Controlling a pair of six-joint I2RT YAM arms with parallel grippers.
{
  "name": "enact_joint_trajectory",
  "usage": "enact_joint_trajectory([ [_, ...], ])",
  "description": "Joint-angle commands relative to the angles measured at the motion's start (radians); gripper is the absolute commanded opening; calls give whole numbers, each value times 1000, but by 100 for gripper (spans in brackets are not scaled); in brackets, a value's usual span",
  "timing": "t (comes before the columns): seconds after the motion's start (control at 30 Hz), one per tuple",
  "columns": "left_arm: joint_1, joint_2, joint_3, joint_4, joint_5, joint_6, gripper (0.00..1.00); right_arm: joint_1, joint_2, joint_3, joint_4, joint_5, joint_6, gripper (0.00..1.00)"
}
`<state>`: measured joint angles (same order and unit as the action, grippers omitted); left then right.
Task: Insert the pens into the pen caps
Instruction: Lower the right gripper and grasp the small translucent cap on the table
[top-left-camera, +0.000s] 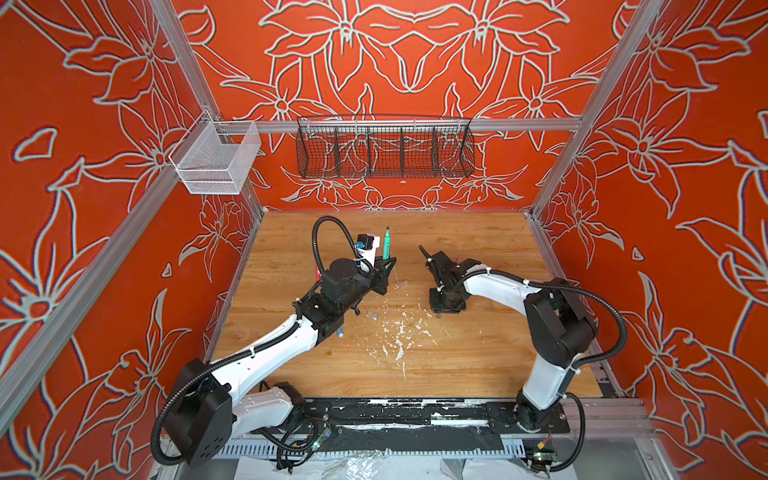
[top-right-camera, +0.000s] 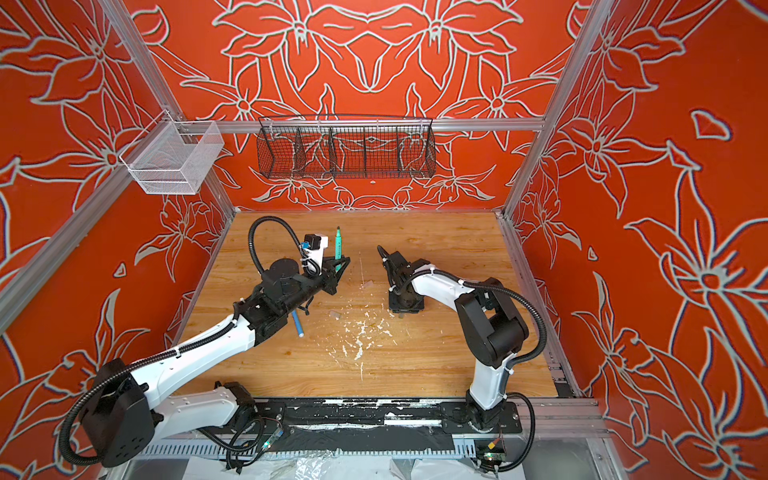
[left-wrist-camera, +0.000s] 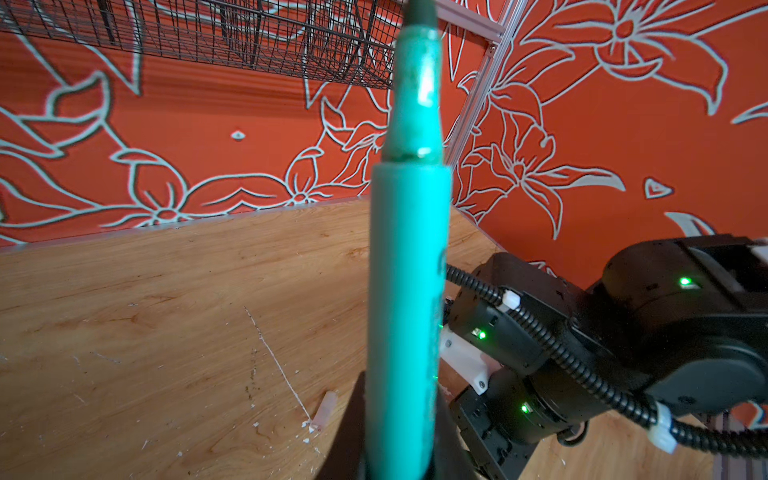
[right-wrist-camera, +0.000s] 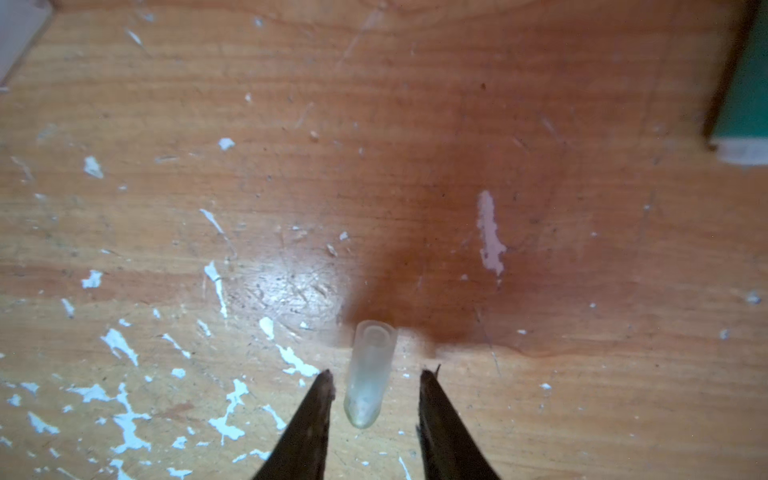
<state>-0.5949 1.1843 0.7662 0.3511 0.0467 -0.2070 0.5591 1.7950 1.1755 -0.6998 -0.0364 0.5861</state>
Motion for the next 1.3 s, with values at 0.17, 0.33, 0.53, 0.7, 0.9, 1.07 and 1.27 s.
enact_joint_trajectory([
  [0.17,3,1,28,12,12,-8,0,-3,5,-27,23,16,47,32],
  [0.33,3,-2,30,12,12,-5,0,-3,-1,-28,6,22,11,31],
  [0.53,3,3,29,12,14,-10,0,-3,18,1,-17,36,-13,31],
  [0.7,3,-1,29,11,17,-11,0,-3,43,5,-3,33,-5,31],
  [0.9,3,-3,31,11,17,-10,0,-4,52,3,10,32,7,29],
  [1.07,3,-4,31,11,18,-12,0,-3,41,12,12,36,-2,29],
  [1.27,3,1,32,9,20,-13,0,-2,44,32,21,42,-18,29],
])
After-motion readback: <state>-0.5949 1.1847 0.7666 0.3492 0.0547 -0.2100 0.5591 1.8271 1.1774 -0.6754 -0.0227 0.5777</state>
